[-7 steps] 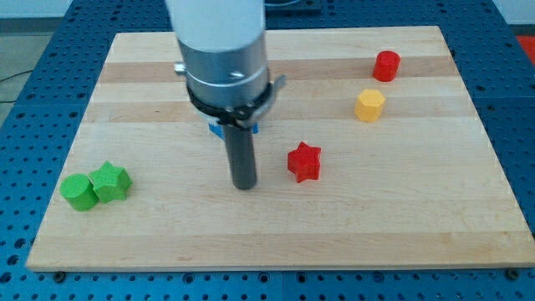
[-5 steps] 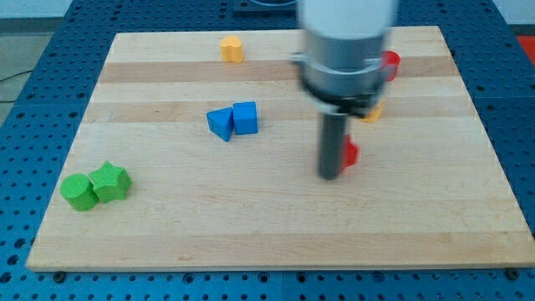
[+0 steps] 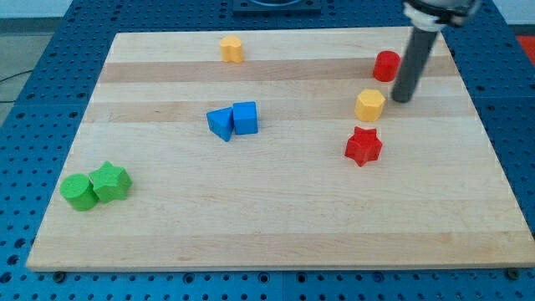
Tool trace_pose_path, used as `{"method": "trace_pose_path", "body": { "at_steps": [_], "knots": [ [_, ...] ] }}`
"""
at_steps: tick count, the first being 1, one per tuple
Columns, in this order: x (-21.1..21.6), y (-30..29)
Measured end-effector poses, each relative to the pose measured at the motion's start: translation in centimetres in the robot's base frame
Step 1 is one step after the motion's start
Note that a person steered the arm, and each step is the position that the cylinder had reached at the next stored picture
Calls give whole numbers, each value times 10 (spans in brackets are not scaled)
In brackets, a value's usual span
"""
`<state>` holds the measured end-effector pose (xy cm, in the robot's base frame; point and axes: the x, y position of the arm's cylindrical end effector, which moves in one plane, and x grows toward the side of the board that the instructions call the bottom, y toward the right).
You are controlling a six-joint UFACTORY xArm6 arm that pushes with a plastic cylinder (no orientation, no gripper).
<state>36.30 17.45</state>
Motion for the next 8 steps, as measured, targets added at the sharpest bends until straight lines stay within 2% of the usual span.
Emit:
{"method": "trace_pose_path", "body": {
  "at_steps": [1,3,8],
  "knots": [
    [0,15],
    [23,1],
    [24,-62]
  ]
}}
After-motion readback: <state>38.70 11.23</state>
